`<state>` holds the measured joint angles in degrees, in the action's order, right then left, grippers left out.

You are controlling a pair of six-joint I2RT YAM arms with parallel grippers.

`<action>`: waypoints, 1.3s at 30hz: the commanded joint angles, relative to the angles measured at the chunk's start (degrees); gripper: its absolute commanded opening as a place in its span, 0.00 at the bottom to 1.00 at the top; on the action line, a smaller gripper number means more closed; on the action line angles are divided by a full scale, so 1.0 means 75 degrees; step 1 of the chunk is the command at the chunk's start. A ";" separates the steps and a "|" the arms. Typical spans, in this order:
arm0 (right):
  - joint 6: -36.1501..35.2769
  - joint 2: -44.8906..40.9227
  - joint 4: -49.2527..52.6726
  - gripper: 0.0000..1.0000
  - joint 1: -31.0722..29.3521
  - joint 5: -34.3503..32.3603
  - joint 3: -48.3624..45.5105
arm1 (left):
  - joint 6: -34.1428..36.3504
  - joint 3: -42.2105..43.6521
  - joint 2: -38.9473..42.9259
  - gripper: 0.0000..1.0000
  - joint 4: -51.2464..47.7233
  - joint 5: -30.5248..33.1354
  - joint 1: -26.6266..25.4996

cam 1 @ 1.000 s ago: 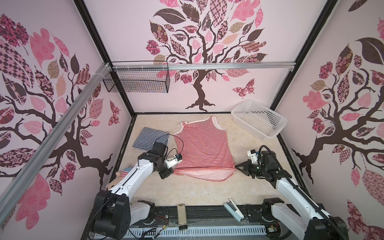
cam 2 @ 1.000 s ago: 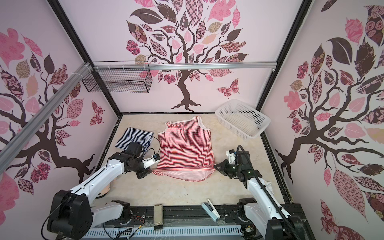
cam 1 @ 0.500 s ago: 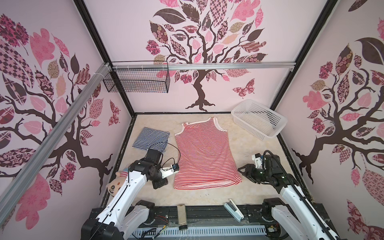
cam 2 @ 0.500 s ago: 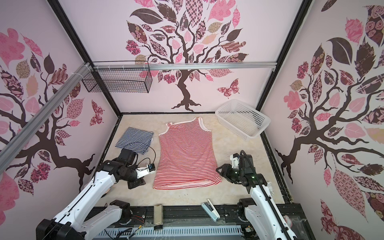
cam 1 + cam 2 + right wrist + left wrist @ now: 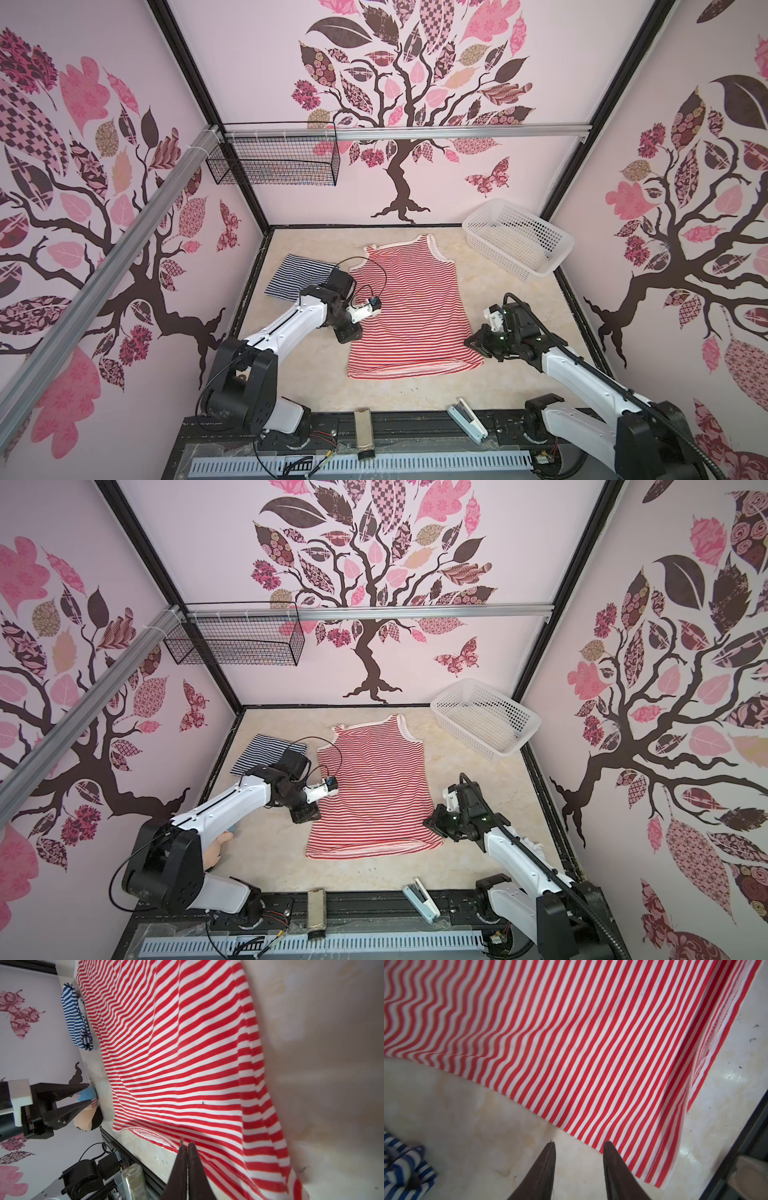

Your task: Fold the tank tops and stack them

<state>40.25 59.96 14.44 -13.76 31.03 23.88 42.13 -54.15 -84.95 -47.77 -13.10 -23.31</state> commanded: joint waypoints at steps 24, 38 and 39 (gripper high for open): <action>0.0883 -0.1009 0.1192 0.32 -0.0072 -0.1611 0.0269 | 0.0575 0.0593 0.0742 0.42 -0.0342 0.0869 -0.0250; 0.1289 -0.0307 0.0032 0.34 -0.1011 -0.1325 0.0075 | -0.1363 -0.3716 -0.3550 0.43 0.1226 0.3002 0.1258; 0.1301 -0.0276 -0.0001 0.34 -0.1012 -0.1324 0.0051 | -0.1363 -0.3924 -0.3779 0.43 0.1189 0.3112 0.1323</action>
<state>48.77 57.14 16.25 -20.93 20.86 24.14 34.15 -79.26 -110.63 -39.64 6.33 -14.87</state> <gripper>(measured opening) 0.342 0.428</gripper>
